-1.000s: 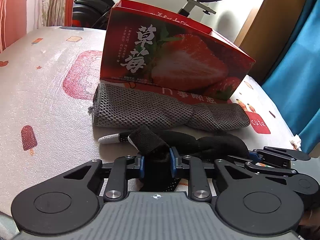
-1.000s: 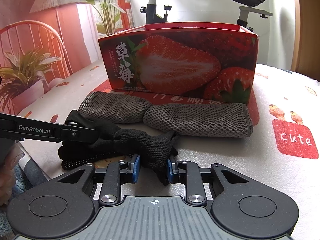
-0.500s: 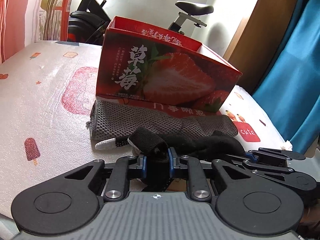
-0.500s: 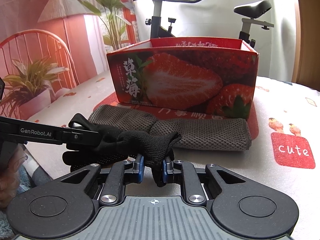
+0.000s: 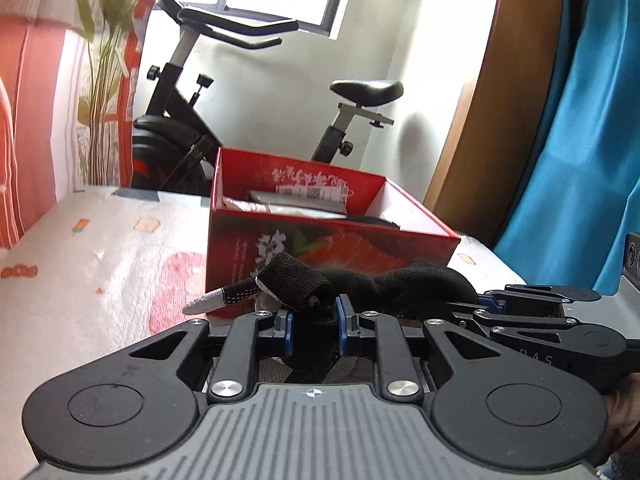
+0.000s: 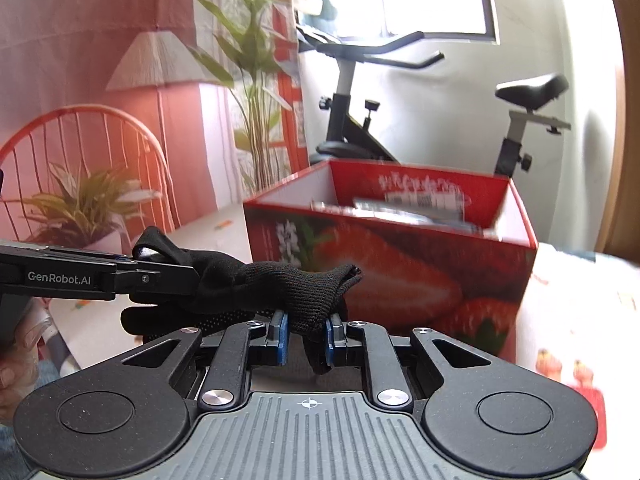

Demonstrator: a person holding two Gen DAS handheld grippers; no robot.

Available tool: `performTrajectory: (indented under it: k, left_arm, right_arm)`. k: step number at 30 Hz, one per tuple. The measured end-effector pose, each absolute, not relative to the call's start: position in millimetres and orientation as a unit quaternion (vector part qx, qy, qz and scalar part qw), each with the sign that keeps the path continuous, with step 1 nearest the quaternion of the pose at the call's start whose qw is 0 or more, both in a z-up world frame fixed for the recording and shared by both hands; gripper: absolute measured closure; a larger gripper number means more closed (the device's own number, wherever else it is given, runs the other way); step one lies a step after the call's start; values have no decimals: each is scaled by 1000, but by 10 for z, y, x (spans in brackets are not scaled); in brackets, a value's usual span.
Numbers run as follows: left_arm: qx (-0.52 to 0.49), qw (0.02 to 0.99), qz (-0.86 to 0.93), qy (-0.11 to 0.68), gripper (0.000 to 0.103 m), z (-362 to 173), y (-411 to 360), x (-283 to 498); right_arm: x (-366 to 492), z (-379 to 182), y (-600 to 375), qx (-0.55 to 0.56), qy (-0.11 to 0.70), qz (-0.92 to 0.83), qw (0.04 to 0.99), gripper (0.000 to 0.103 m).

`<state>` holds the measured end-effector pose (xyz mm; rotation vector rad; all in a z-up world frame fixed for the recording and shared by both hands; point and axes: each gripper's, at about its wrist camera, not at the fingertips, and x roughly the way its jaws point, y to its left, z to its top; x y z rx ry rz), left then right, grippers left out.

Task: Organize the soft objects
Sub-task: 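Lift the black glove with both tools and carry it into the box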

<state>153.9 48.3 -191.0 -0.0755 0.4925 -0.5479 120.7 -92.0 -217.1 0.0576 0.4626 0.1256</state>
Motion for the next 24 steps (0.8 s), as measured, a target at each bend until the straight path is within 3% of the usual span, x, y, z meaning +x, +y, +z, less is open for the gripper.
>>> performTrajectory:
  k: [7,13,24]
  left_arm:
    - [-43,931,-275,235,82,-1511,389,2036]
    - [11,933,-280,227,82,-1347,123,2543]
    - [16,922,-259,287,82,-1671,-313,3237]
  right_arm:
    - [1578,-1750,-1013,18,202,68,977,87]
    - [2123,-1563,-1281,44,209,58,975,87]
    - [2822,-1913,-1728,91,274,-11,957,88]
